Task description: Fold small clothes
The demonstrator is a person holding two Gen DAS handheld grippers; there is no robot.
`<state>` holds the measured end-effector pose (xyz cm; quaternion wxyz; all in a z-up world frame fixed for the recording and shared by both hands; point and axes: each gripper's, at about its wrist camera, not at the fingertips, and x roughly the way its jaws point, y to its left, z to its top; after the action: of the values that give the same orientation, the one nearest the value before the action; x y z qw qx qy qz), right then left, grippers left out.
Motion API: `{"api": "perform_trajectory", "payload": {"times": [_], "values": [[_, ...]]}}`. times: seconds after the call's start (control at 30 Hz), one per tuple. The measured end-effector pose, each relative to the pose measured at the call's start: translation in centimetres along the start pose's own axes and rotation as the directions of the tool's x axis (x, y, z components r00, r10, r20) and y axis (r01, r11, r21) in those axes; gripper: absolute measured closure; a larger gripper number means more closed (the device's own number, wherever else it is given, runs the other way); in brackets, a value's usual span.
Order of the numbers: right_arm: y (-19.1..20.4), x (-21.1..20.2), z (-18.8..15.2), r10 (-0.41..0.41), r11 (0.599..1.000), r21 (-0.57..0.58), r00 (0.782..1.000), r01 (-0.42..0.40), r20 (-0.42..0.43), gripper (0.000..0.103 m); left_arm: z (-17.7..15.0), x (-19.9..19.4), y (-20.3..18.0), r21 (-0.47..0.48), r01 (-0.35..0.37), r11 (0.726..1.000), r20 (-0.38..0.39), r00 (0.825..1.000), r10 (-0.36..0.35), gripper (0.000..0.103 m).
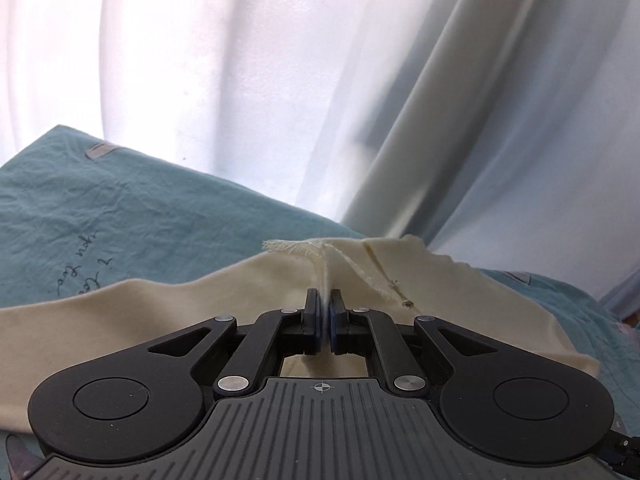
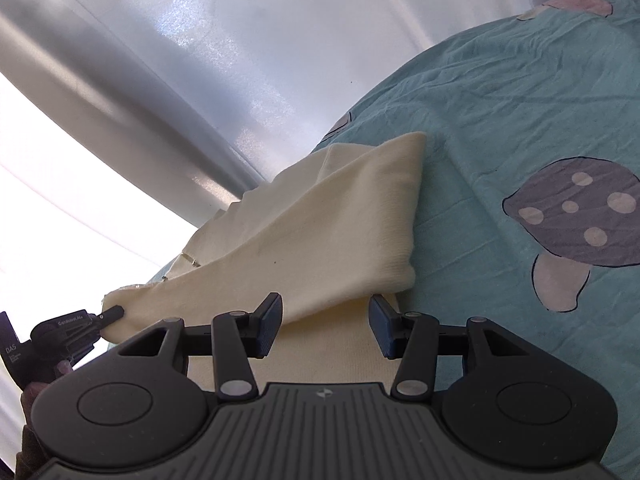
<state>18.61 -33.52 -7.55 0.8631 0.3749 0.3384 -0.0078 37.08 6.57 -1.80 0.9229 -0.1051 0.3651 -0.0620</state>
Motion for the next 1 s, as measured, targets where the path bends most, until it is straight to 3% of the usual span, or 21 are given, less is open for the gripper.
{"api": "perform_trajectory", "payload": {"times": [0.27,0.5,0.63,0.8,1.0], "values": [[-1.0,0.4,0.2,-0.035,0.997,0.074,0.999,0.032,0.039,0.058,-1.0,0.5,1.2,0.011,-0.025,1.000,-0.023,0.999,0.025,0.097],[-0.2,0.9,0.2,-0.144,0.990,-0.008,0.988,0.144,0.051,0.088,-1.2,0.9,1.6,0.021,-0.028,0.999,-0.025,0.999,0.029,0.097],[0.7,0.8,0.2,-0.156,0.983,-0.084,0.985,0.162,0.071,0.090,-1.2,1.2,1.5,0.034,-0.043,0.999,-0.025,0.999,0.043,0.097],[1.4,1.6,-0.2,-0.230,0.949,-0.199,0.969,0.243,0.088,0.090,-2.1,2.4,1.8,0.049,-0.081,0.996,-0.057,0.995,0.083,0.097],[1.4,0.5,0.0,-0.204,0.953,-0.217,0.977,0.213,0.063,0.087,-2.3,2.5,2.4,0.042,-0.088,0.995,-0.058,0.994,0.090,0.097]]}}
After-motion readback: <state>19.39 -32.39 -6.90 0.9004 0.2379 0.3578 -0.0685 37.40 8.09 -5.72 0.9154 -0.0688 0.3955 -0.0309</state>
